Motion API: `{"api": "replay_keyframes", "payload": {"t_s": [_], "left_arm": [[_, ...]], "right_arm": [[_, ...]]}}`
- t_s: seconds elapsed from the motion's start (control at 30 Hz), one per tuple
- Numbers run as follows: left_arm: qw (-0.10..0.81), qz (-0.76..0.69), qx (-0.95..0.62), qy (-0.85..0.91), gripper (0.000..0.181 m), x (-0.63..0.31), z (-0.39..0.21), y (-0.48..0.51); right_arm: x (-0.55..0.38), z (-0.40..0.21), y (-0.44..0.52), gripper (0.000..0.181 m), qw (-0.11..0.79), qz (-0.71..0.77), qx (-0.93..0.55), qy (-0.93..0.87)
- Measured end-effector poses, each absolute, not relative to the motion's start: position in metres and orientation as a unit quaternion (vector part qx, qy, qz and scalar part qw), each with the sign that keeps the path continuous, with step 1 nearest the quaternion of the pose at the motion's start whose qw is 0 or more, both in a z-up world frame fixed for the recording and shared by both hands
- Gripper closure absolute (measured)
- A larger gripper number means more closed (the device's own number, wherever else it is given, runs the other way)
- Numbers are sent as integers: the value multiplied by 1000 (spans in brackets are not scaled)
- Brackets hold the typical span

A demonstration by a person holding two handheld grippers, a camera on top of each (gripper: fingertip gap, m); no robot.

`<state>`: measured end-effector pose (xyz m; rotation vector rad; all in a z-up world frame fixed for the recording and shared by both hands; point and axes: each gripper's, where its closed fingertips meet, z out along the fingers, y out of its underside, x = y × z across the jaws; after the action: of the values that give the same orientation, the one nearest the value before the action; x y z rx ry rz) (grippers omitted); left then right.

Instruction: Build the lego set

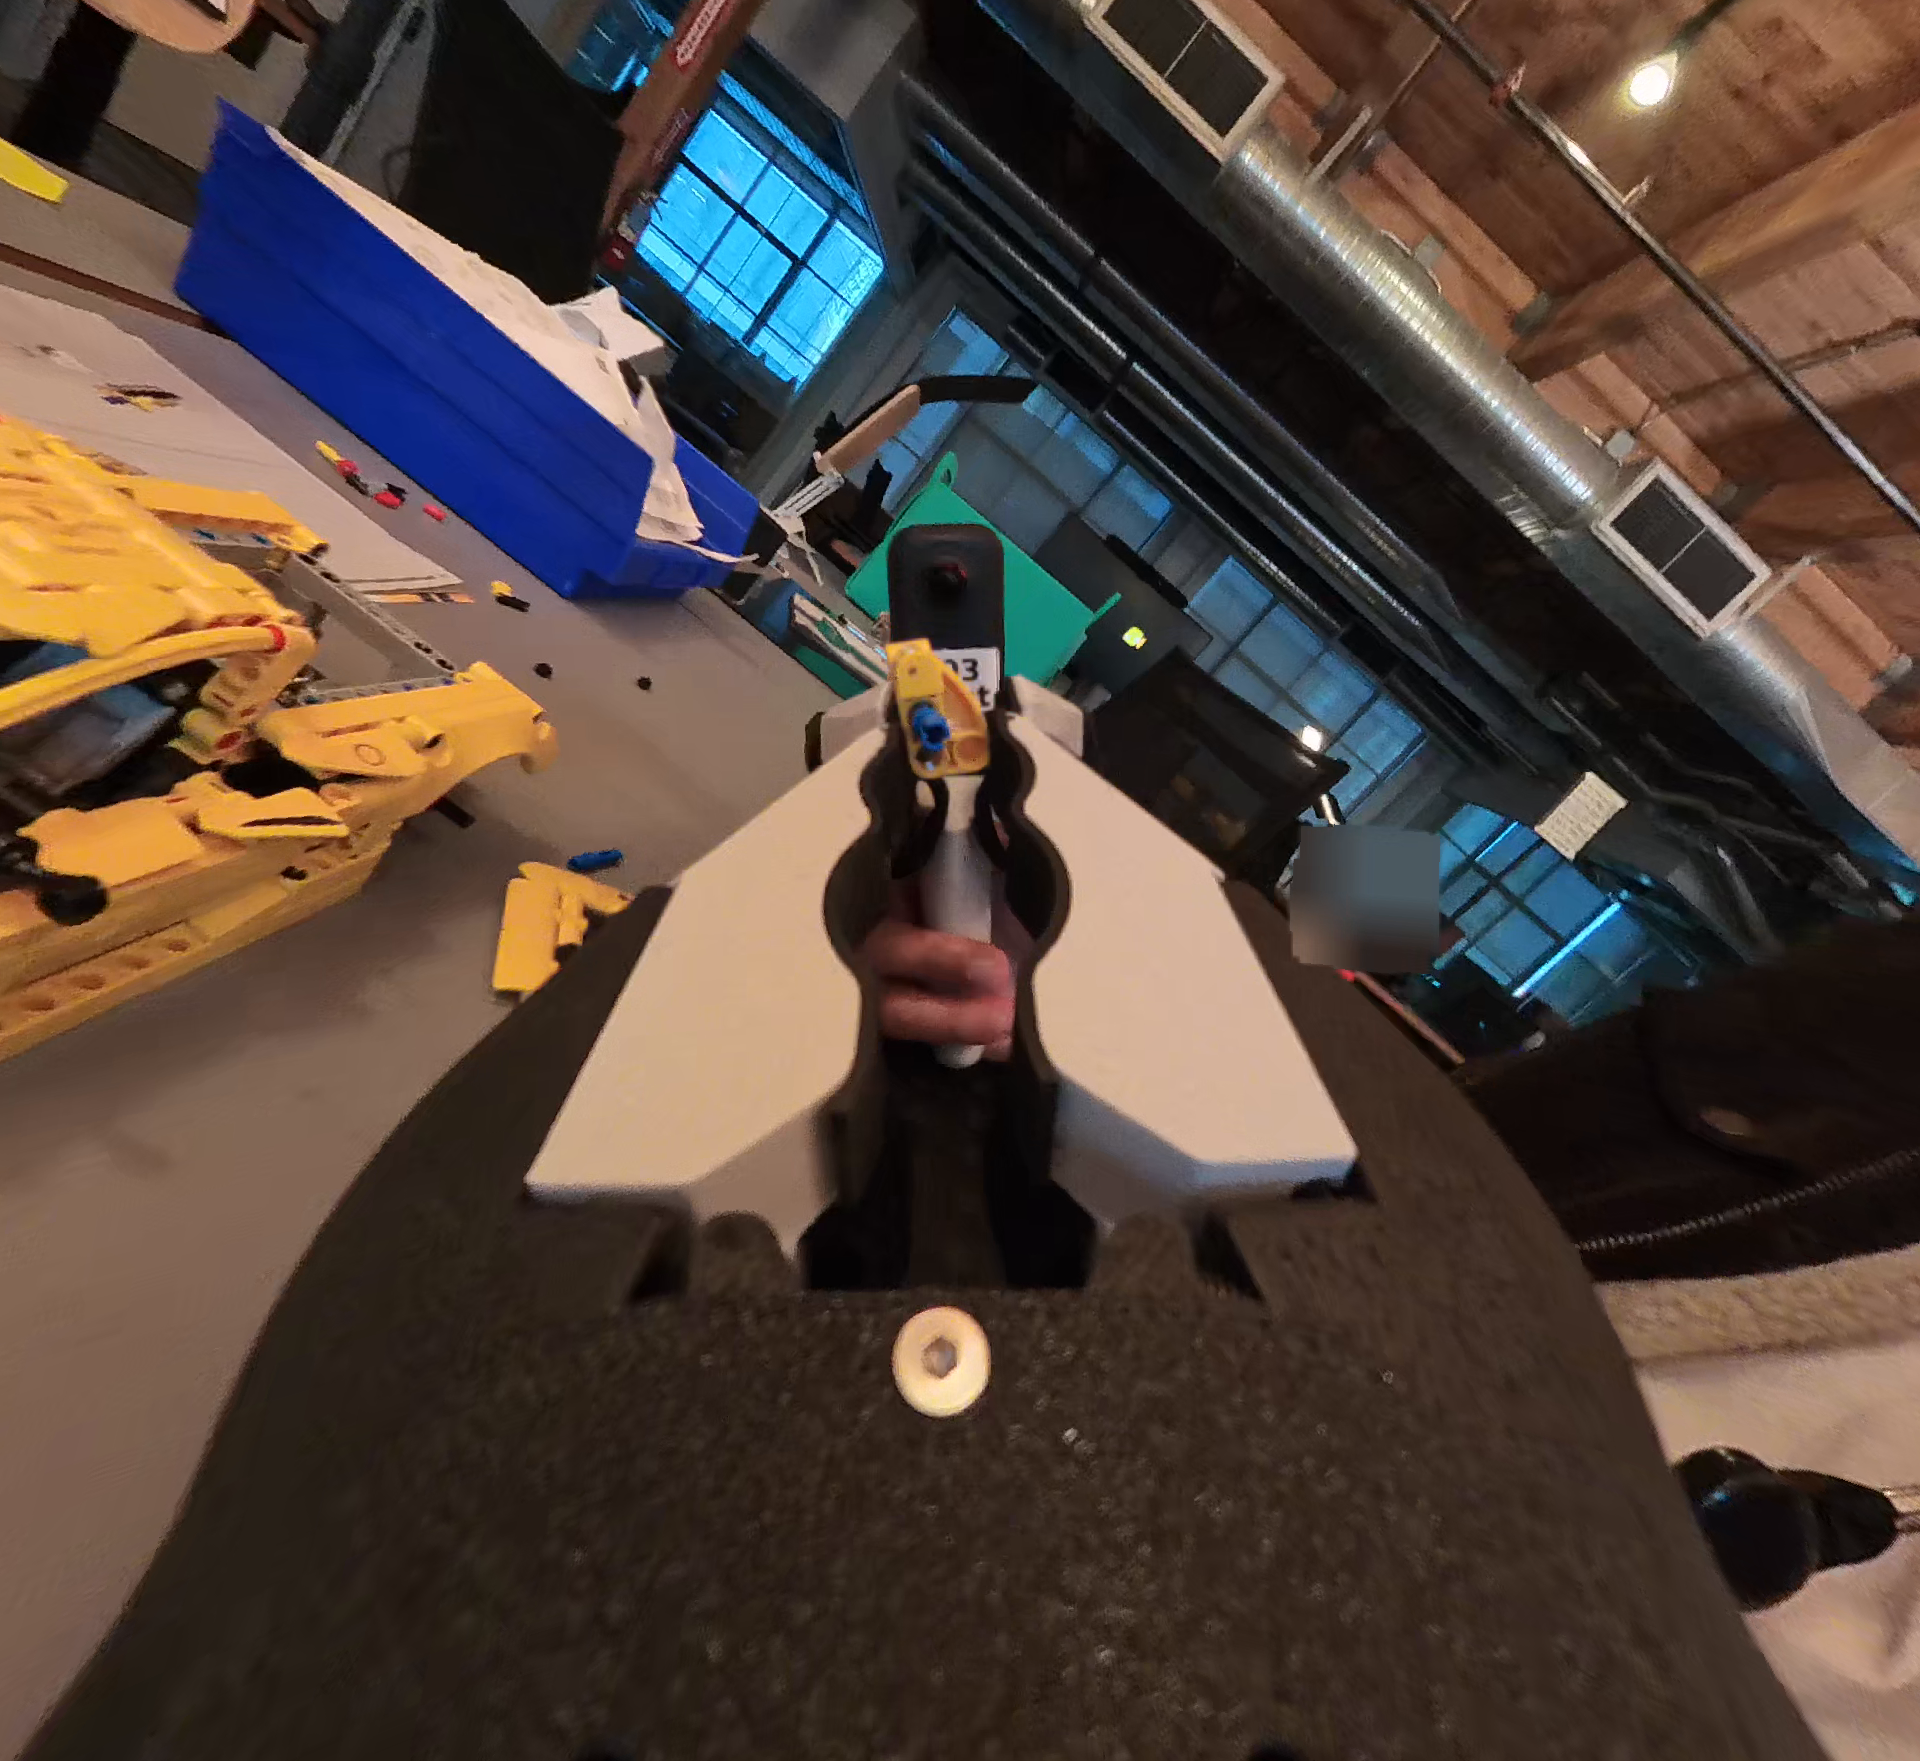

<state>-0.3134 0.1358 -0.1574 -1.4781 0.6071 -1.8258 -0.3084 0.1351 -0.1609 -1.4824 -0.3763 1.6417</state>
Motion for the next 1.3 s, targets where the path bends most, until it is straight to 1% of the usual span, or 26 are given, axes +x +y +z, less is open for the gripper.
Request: {"api": "replay_keyframes", "payload": {"t_s": [0.07, 0.1, 0.17, 0.23, 0.27, 0.3, 0.33, 0.47, 0.53, 0.6, 0.73, 0.83, 1.1, 1.3], "left_arm": [[354, -698, -570, 250, 166, -311, -158, 132], [356, -697, -568, 256, 167, -310, -157, 130], [358, -694, -568, 260, 167, -309, -158, 129], [362, -691, -568, 263, 166, -309, -157, 129], [362, -691, -567, 264, 166, -310, -157, 128], [363, -691, -567, 263, 166, -311, -157, 128], [362, -693, -566, 261, 166, -312, -157, 129], [348, -686, -576, 278, 166, -307, -162, 125], [351, -675, -581, 289, 166, -305, -164, 123], [354, -668, -585, 294, 166, -303, -166, 123], [365, -648, -591, 311, 166, -300, -169, 120], [376, -630, -595, 327, 166, -298, -171, 118], [404, -582, -612, 351, 166, -292, -178, 117], [403, -575, -619, 352, 166, -290, -180, 118]], "right_arm": [[-310, -162, 131, 172, 413, 669, -597, -158], [-310, -162, 129, 173, 401, 678, -595, -157], [-309, -162, 128, 174, 391, 687, -592, -155], [-308, -161, 129, 173, 406, 673, -596, -163], [-306, -161, 131, 168, 421, 660, -600, -163], [-302, -162, 135, 158, 436, 646, -606, -159], [-298, -163, 136, 156, 444, 632, -613, -163], [-299, -171, 131, 158, 460, 578, -638, -215], [-298, -165, 127, 166, 442, 614, -622, -203], [-296, -165, 127, 167, 420, 636, -620, -187], [-295, -166, 129, 168, 430, 626, -624, -185], [-292, -166, 130, 174, 419, 637, -624, -171], [-289, -168, 134, 177, 409, 640, -634, -147], [-288, -169, 136, 178, 411, 640, -636, -135]]}}
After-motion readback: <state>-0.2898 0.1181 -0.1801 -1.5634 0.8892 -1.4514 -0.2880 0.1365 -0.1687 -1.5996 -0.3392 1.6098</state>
